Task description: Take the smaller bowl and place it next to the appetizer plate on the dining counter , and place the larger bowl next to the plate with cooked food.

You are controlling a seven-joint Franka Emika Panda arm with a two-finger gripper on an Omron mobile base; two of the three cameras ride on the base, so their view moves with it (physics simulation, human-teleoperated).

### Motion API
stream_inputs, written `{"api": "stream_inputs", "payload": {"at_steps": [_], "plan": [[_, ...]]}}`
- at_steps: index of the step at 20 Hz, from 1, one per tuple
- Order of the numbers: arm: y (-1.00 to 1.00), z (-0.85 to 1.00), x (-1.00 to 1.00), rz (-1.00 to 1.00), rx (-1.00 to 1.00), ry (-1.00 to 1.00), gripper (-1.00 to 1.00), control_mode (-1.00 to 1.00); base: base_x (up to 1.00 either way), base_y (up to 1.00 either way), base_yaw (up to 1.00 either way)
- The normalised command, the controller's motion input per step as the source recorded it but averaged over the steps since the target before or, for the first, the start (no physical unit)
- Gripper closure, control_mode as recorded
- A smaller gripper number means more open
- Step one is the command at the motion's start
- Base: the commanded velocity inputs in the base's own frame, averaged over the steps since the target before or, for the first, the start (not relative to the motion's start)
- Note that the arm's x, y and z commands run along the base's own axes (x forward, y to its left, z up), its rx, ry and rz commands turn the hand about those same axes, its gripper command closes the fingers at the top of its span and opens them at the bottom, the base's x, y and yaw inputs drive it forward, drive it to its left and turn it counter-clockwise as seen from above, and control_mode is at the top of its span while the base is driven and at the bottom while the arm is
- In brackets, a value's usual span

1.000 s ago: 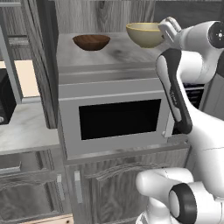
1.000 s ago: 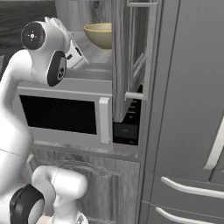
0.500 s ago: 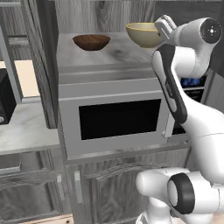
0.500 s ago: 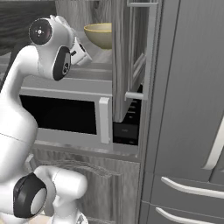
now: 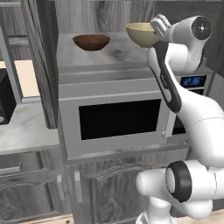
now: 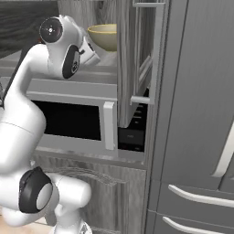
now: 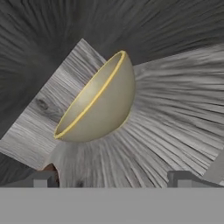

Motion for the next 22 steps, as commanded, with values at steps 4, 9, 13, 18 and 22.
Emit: {"api": "stream_inputs", "payload": {"at_steps": [4,9,13,18,22], "plan": [[-0.04,0.00,0.35,0.00,0.00,0.10,-1.00,-1.00,0.00,0.00,0.00],[-0.02,0.00,0.40,0.00,0.00,0.09,-1.00,-1.00,0.00,0.00,0.00],[-0.01,0.00,0.31,0.00,0.00,0.04,-1.00,-1.00,0.00,0.00,0.00],[-0.12,0.00,0.30,0.00,0.00,0.00,-1.00,-1.00,0.00,0.00,0.00],[-0.04,0.00,0.27,0.00,0.00,0.00,-1.00,-1.00,0.00,0.00,0.00]]}}
